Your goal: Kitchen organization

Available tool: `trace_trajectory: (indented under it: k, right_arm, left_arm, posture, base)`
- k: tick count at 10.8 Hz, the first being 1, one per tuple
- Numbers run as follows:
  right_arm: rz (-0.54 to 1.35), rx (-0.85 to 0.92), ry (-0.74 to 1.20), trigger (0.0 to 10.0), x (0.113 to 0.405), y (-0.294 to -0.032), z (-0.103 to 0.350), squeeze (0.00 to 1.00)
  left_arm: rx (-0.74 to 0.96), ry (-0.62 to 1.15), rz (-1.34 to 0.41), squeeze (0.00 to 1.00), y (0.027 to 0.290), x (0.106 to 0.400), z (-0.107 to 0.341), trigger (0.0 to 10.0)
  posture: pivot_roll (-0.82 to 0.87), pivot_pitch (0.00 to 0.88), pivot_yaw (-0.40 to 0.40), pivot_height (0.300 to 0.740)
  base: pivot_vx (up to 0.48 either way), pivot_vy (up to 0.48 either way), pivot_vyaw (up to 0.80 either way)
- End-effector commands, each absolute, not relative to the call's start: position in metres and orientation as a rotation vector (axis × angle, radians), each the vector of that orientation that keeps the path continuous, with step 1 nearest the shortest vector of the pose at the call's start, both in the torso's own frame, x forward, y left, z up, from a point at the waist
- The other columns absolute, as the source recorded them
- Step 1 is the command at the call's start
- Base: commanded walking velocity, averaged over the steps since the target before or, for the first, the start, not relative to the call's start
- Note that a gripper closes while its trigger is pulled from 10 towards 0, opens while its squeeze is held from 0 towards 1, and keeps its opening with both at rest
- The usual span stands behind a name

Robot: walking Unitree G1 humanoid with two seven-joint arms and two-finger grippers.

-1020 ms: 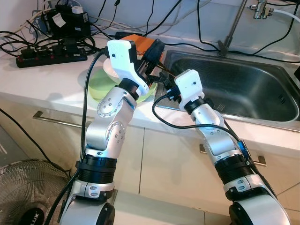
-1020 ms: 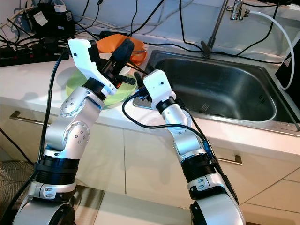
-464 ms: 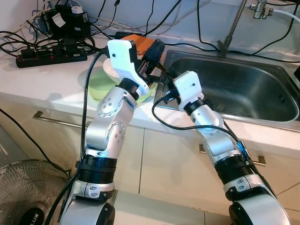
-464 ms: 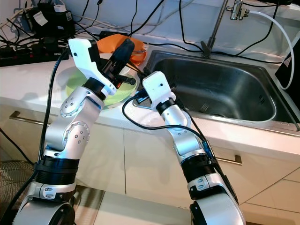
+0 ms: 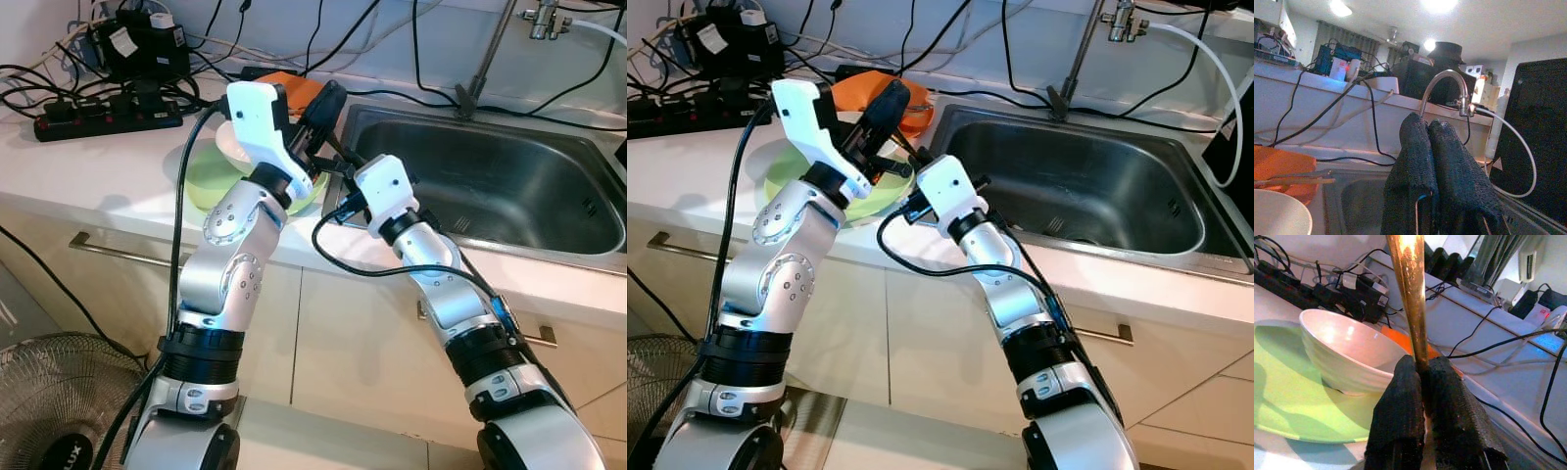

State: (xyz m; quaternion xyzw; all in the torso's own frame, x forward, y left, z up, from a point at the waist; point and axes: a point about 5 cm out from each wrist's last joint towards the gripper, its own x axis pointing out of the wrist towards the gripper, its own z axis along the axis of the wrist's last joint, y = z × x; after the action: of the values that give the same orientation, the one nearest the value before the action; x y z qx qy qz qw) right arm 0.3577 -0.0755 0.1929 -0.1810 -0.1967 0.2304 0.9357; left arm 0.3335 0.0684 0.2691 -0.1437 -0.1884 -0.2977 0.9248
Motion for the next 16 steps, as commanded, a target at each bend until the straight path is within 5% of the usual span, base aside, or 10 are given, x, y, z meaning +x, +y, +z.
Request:
trace_trajectory:
  k: [1,2,8,9,11,12,13,16]
  right_arm:
    - [0.409,-0.330,-0.407,0.0,0.363,-0.086,0.200,0.00]
    - [0.404,-0.331,-0.405,0.0,0.364,-0.087,0.199,0.00]
    - [0.249,-0.354,-0.430,0.0,0.386,-0.114,0.225,0.00]
    - [0.176,-0.344,-0.392,0.0,0.395,-0.128,0.227,0.00]
    - [0.054,-0.280,-0.279,0.0,0.403,-0.148,0.216,0.00]
    - [-0.027,-0.252,-0.210,9.3,0.405,-0.162,0.205,0.00]
    - [-0.061,-0.236,-0.177,10.0,0.405,-0.169,0.199,0.00]
    - [-0.133,-0.215,-0.106,10.0,0.402,-0.180,0.183,0.00]
  left_arm:
    - [-0.282,-0.394,-0.653,0.00,0.063,0.329,0.271,10.0]
    - [-0.277,-0.396,-0.657,1.00,0.062,0.329,0.271,10.0]
    - [-0.269,-0.368,-0.642,1.00,0.065,0.326,0.262,10.0]
    - [-0.210,-0.318,-0.624,0.00,0.069,0.326,0.249,10.0]
    - [-0.147,-0.223,-0.621,0.00,0.072,0.323,0.229,10.0]
    - [-0.054,-0.106,-0.619,0.00,0.072,0.320,0.206,10.0]
    - [-0.016,0.002,-0.638,0.00,0.072,0.314,0.188,10.0]
    - [0.063,0.146,-0.646,0.00,0.071,0.303,0.162,10.0]
  posture:
    - [0.22,0.012,-0.027,0.740]
    - [0.22,0.011,-0.028,0.740]
    - [0.22,0.005,-0.027,0.740]
    - [0.23,0.007,-0.029,0.740]
    - [0.24,0.010,-0.031,0.740]
    - [0.25,0.015,-0.034,0.740]
    - [0.26,0.017,-0.036,0.740]
    - [0.27,0.029,-0.042,0.740]
  base:
    - [0.000,0.000,0.00]
    - [0.000,0.000,0.00]
    - [0.000,0.000,0.00]
    - [0.000,0.000,0.00]
    - [0.000,0.000,0.00]
    - [0.000,0.000,0.00]
    - [0.000,0.000,0.00]
    - [0.000,0.000,0.00]
